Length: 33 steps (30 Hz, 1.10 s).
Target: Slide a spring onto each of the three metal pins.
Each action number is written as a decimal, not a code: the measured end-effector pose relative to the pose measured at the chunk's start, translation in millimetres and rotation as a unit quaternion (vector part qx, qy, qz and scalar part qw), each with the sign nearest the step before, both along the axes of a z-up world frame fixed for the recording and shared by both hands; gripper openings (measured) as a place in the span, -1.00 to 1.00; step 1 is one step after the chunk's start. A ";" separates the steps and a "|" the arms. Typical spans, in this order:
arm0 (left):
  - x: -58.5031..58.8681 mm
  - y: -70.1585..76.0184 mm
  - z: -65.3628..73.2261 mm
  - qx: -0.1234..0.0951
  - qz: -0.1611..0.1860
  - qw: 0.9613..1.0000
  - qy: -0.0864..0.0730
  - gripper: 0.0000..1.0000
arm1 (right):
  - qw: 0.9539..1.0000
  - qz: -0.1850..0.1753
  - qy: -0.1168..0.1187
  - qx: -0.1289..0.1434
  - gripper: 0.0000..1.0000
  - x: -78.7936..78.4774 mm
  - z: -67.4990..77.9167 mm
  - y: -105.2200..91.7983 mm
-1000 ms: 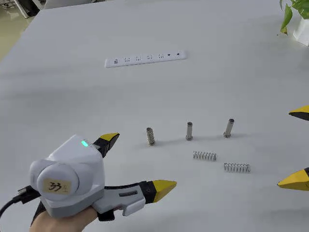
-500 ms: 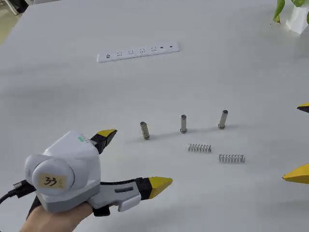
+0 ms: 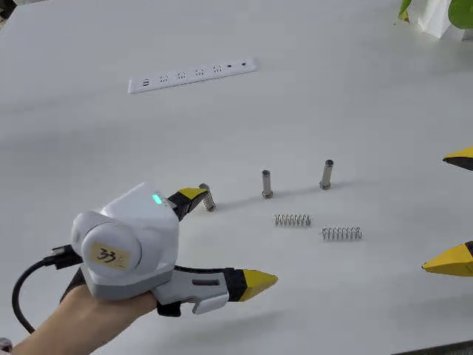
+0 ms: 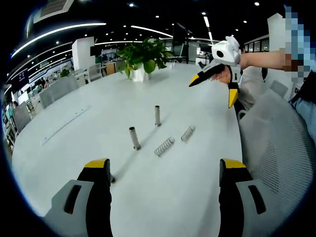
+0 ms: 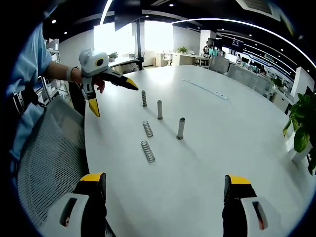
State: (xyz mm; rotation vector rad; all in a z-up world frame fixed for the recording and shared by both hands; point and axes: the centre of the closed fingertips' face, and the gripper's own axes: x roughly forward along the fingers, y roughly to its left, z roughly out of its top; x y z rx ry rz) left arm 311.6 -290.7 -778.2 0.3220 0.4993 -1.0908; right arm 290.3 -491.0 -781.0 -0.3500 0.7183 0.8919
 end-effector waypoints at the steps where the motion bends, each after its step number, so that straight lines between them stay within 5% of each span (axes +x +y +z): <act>1: 0.3 -3.7 -2.6 0.001 -0.006 1.000 0.001 0.78 | 1.000 -0.001 0.000 0.000 0.98 -0.8 -0.5 -1.0; 8: 4.0 -20.4 -17.1 -0.001 -0.026 1.000 0.016 0.57 | 1.000 -0.012 0.007 0.007 0.98 -4.8 -3.3 -3.8; 21: 18.3 -43.9 -34.4 0.004 -0.053 0.999 0.011 -0.01 | 0.999 -0.020 0.022 0.013 0.96 -11.0 -11.6 -4.6; 33: 29.2 -50.4 -51.5 0.040 -0.066 0.997 0.004 -0.38 | 0.999 -0.031 0.029 0.022 0.94 -15.7 -16.8 -6.5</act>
